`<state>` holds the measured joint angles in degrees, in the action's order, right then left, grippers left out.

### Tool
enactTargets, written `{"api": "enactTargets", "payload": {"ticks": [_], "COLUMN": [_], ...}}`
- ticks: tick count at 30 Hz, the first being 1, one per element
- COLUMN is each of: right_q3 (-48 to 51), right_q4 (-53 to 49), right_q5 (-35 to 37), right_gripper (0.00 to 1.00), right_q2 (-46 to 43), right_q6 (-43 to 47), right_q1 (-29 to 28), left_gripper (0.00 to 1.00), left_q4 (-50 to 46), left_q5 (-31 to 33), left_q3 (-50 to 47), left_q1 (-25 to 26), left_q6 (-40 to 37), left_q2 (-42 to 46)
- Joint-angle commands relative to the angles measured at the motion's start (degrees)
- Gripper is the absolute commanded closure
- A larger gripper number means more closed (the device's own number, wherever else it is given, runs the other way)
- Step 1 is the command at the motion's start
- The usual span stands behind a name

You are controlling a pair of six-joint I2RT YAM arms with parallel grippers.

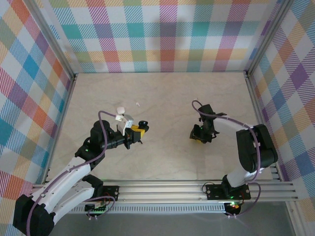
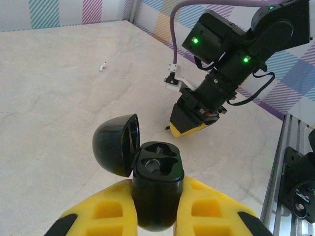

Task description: Insert wireless bluetooth earbuds into charging case

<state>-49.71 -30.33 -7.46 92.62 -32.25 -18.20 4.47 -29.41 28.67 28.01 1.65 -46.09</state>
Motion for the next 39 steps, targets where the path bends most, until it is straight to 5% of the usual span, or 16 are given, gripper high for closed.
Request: {"api": "enactTargets", "payload": {"ticks": [1,18,39], "right_q3": [-2.6,-11.51,-11.9], "right_q4": [-0.69,-1.46,-3.16], "right_q5": [2.79,1.49,3.51], "right_gripper": [0.66,0.65,0.68], "right_q2": [1.82,10.01,7.93], "right_q6": [2.45,6.57,4.62], "right_q1": [0.01,0.04,0.09], "left_gripper": [1.0,1.0,1.0], "left_q4": [-0.47,-1.89,-1.53], "left_q5": [0.34,1.54,1.55], "left_q3": [1.29,1.22,1.04], "left_q1": [0.38,0.38,0.38], "left_q6": [-1.05,-0.95,-1.03], "left_q2": [0.91,1.88,1.69]}}
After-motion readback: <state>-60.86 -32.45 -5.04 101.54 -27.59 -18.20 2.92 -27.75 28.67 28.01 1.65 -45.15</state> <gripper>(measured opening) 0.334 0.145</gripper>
